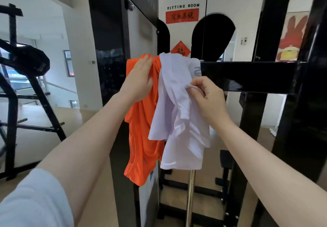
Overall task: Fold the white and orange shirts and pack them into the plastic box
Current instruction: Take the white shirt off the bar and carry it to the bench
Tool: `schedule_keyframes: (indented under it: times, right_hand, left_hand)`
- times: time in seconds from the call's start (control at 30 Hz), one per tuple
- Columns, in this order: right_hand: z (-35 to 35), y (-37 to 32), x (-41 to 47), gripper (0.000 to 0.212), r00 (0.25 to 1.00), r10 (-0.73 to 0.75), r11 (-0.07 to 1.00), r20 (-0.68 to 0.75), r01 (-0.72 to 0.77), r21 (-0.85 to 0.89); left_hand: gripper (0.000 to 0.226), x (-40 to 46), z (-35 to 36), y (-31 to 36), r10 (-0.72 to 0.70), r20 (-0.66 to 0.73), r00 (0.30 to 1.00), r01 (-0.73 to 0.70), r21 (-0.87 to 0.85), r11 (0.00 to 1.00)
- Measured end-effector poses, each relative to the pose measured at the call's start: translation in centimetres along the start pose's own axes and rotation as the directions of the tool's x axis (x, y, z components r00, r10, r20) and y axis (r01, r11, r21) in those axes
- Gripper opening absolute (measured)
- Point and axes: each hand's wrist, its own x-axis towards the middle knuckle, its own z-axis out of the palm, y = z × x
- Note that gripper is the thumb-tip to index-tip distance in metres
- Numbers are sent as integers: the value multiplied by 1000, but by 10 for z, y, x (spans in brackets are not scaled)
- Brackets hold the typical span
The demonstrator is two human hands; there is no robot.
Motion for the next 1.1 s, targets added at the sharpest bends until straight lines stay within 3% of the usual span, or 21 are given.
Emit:
schedule_keyframes:
  times: [0.07, 0.17, 0.23, 0.27, 0.3, 0.37, 0.4, 0.47, 0.57, 0.67, 0.77, 0.83, 0.87, 0.93, 1.0, 1.1]
  right_hand:
    - [-13, -6, -14, 1, 1000, -16, 999, 26, 15, 45]
    - [-33, -12, -39, 4, 991, -99, 994, 85, 93, 64]
    - [-45, -10, -52, 6, 985, -126, 991, 118, 119, 63]
    - [-51, -7, -58, 7, 984, -118, 992, 131, 110, 67]
    - [-56, -4, -64, 7, 984, -106, 992, 143, 96, 79]
    - [-68, 1, -79, 5, 975, -94, 991, 203, 71, 117]
    - [-73, 4, -89, 4, 960, -99, 989, 262, 65, 135]
    - [-82, 7, -113, 4, 920, -136, 985, 368, 86, 151]
    - [-96, 12, -149, 9, 877, -164, 981, 452, 95, 172]
    - [-110, 11, -186, 19, 828, -110, 972, 549, -27, 235]
    - [-111, 1, -217, 23, 823, -114, 968, 557, -35, 250]
    - [-105, -9, -235, 27, 779, -135, 947, 612, -80, 311]
    - [-102, -12, -239, 35, 724, -147, 935, 674, -121, 334]
    - [-96, -27, -260, 46, 518, -211, 896, 829, -236, 375]
    - [-89, -44, -282, 37, 350, -304, 847, 886, -327, 419]
    - [-83, -71, -316, 14, 296, -346, 769, 890, -454, 450]
  left_hand:
    - [64, -14, 2, 10, 6, 39, 999, -3, -69, 998]
    - [63, -34, 9, 22, -93, 131, 987, 101, -58, 993]
    - [48, -48, 8, 50, -160, 49, 986, 167, -326, 931]
    - [38, -61, 6, 72, -265, 5, 964, 236, -466, 853]
    - [38, -72, 5, 95, -378, 36, 925, 312, -642, 701]
    - [46, -94, 16, 125, -515, 252, 819, 456, -831, 319]
    - [37, -106, 22, 138, -517, 294, 804, 488, -823, 290]
    - [14, -128, 27, 163, -536, 216, 816, 479, -772, 418]
    - [19, -164, 27, 189, -595, 139, 791, 517, -672, 530]
    - [25, -216, 26, 212, -634, 172, 754, 616, -522, 590]
    - [16, -271, 19, 233, -668, 232, 707, 704, -320, 634]
    - [16, -307, 8, 251, -660, 310, 685, 726, -212, 654]
    - [18, -320, 3, 257, -649, 355, 673, 726, -149, 672]
    - [13, -354, -11, 275, -681, 362, 636, 734, -14, 679]
    - [6, -383, -28, 291, -733, 303, 609, 757, 55, 651]
    - [12, -427, -52, 312, -810, 193, 553, 804, 132, 580]
